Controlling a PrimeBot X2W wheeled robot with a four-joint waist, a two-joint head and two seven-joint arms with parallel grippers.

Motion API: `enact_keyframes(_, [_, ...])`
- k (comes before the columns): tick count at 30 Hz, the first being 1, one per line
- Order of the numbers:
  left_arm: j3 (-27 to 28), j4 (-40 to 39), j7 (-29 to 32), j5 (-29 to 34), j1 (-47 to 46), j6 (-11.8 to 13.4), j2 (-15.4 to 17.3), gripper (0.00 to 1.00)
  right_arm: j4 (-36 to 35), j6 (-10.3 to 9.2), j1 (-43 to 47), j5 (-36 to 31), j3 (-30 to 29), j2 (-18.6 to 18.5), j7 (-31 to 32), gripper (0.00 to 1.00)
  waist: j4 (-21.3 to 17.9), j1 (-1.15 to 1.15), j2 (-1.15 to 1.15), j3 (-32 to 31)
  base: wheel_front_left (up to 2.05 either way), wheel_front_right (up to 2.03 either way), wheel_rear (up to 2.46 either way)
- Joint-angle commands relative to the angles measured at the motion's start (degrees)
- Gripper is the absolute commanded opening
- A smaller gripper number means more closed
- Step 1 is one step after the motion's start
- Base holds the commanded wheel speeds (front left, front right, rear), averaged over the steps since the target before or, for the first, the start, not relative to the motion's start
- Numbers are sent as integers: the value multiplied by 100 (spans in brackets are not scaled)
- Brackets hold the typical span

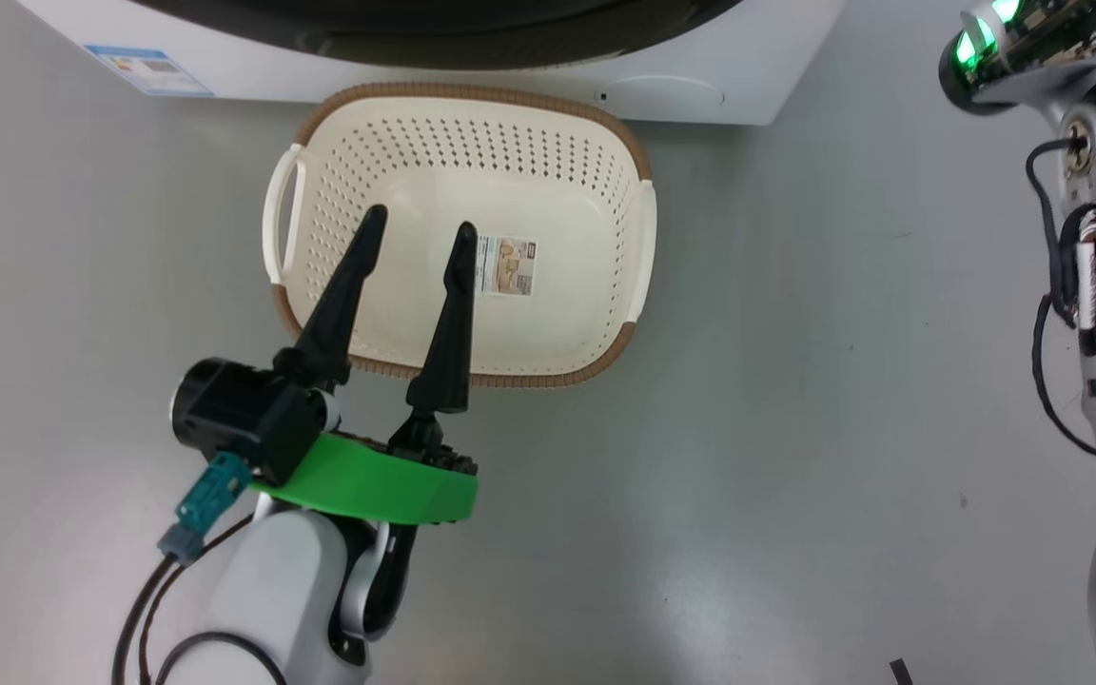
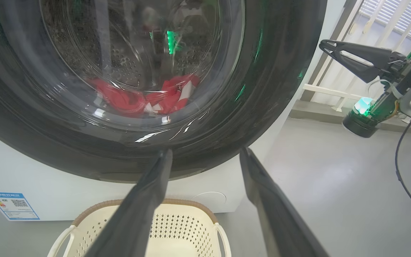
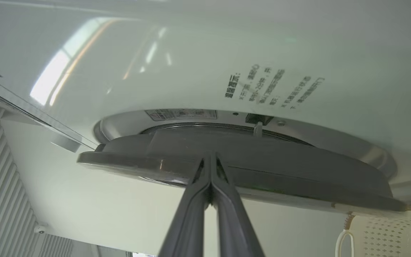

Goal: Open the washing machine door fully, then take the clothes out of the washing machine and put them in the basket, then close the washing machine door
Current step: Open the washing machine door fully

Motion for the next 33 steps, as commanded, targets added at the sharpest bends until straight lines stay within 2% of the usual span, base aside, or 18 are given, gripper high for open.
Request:
enact_keyframes(1, [135, -142, -44, 1, -56, 10, 99, 100, -128, 5, -137, 40, 81, 52, 79, 0, 22, 0, 0, 91, 0, 0, 0])
enact_keyframes(14, [70, -159, -44, 4, -164, -27, 99, 100, 277, 5, -943, 146, 242, -105, 414, 0, 91, 0, 0, 468, 0, 0, 0])
enact_keyframes(33, [127, -74, -44, -100, -202, 0, 99, 100, 644, 5, -1349, 51, 755, 91, 877, 0, 47, 0, 0, 496, 0, 0, 0])
